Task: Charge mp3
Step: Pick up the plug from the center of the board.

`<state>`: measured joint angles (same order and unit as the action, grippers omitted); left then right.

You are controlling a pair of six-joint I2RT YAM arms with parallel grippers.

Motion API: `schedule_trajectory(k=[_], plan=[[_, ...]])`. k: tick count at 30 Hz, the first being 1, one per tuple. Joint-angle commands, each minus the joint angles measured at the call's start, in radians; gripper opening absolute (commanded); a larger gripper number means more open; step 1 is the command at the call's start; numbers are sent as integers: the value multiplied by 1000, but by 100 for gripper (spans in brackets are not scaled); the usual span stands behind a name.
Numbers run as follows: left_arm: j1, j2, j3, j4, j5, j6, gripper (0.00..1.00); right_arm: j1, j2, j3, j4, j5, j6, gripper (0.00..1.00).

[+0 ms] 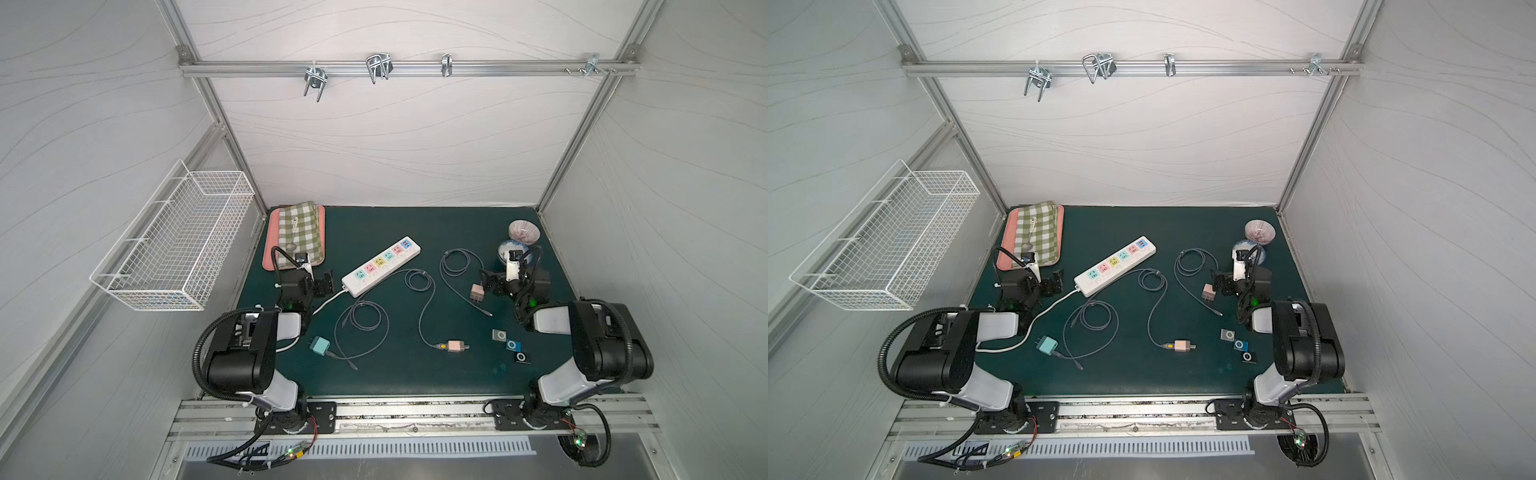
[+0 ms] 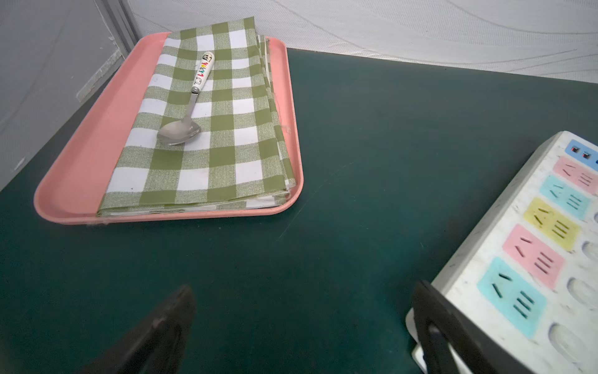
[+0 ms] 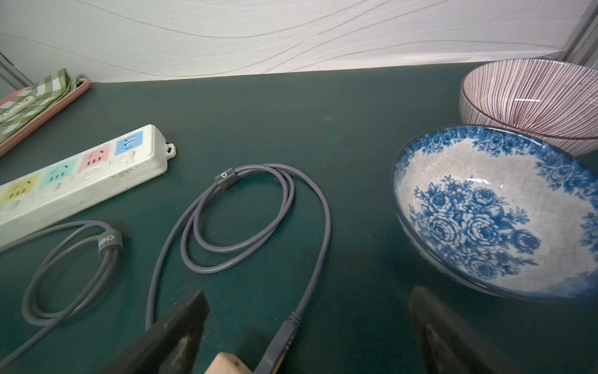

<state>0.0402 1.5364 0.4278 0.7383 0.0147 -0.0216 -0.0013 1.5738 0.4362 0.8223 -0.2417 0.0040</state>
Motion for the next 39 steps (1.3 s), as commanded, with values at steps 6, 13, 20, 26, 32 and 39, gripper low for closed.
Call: schedule_trajectory(k=[6, 13, 20, 26, 32, 39], plan=[[1, 5, 15, 35, -7, 9, 99, 1, 12, -2, 20, -10, -3, 99], [3, 5, 17, 33, -6, 9, 99, 0, 12, -2, 20, -10, -3, 99], [3, 5, 17, 32, -6, 9, 99, 1, 13, 1, 14, -9, -3, 99], [3, 5, 17, 30, -5, 9, 99, 1, 14, 3, 13, -8, -3, 99], [3, -7, 30, 13, -37, -1, 99, -1, 10, -7, 26, -10, -2, 99], [5, -190, 222, -439, -74, -41, 99, -5, -143, 106, -278, -10, 9, 99]])
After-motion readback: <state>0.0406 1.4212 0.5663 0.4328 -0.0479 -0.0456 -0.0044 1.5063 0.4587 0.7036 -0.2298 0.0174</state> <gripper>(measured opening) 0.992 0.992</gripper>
